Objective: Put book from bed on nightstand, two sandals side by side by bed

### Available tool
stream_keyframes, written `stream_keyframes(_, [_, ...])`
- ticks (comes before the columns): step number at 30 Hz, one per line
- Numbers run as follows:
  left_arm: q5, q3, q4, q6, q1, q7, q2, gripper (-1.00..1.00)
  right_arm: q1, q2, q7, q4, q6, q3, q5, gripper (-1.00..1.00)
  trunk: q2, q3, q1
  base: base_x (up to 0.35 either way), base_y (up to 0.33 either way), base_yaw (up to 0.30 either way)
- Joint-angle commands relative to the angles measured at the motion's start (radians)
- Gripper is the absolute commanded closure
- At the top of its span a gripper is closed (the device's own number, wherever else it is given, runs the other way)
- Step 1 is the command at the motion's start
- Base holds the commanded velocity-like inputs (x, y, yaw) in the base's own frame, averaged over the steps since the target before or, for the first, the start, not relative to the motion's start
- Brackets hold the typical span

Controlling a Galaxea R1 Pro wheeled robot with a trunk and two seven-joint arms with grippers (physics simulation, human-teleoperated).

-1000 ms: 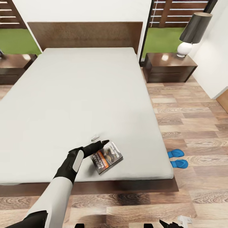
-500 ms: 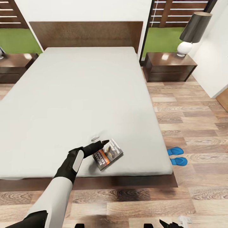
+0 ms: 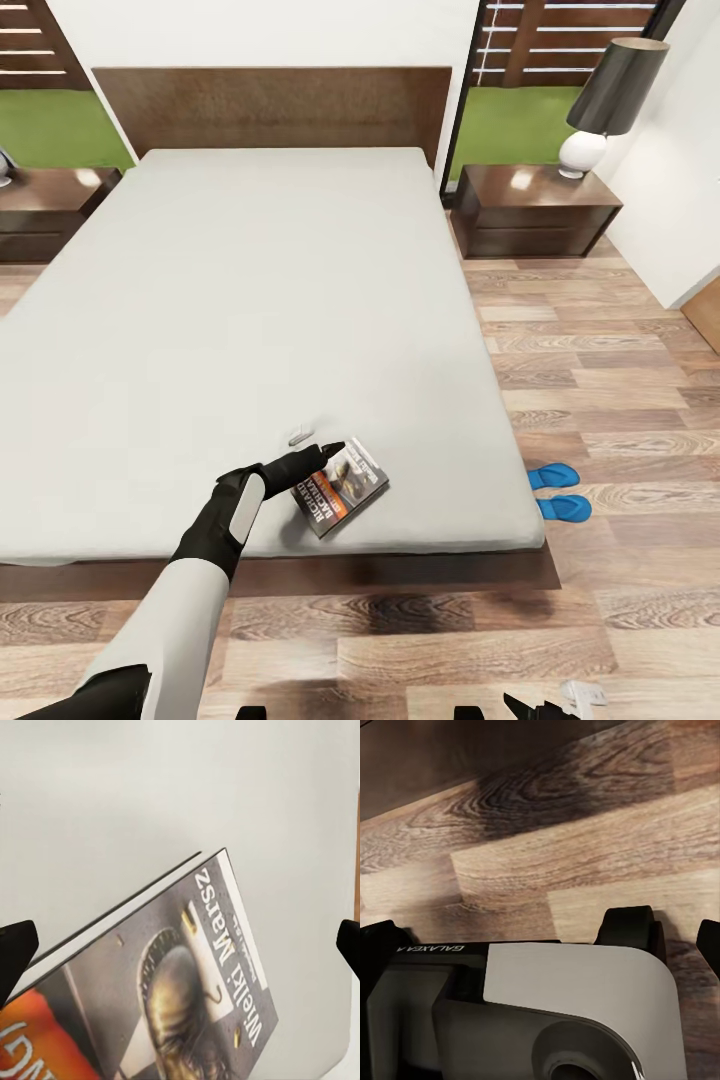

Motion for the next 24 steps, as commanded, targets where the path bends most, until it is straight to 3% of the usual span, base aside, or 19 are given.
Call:
stream_keyframes(1, [0.004,0.005,0.000,0.008,-0.001,-0.003,-0.001,-1.00,-0.001,0.000,0.005,0.002,-0.001,-0.001,-0.004,-1.00,0.000,-0.001,0.000,-0.023,0.000,0.000])
stream_keyframes(24, [0.004,0.005,0.000,0.008,-0.001,-0.003,-0.001,-1.00,-0.001,0.000,0.003,0.003,-0.001,-0.001,-0.004,-1.00,0.000,-0.001,0.000,-0.012,0.000,0.000])
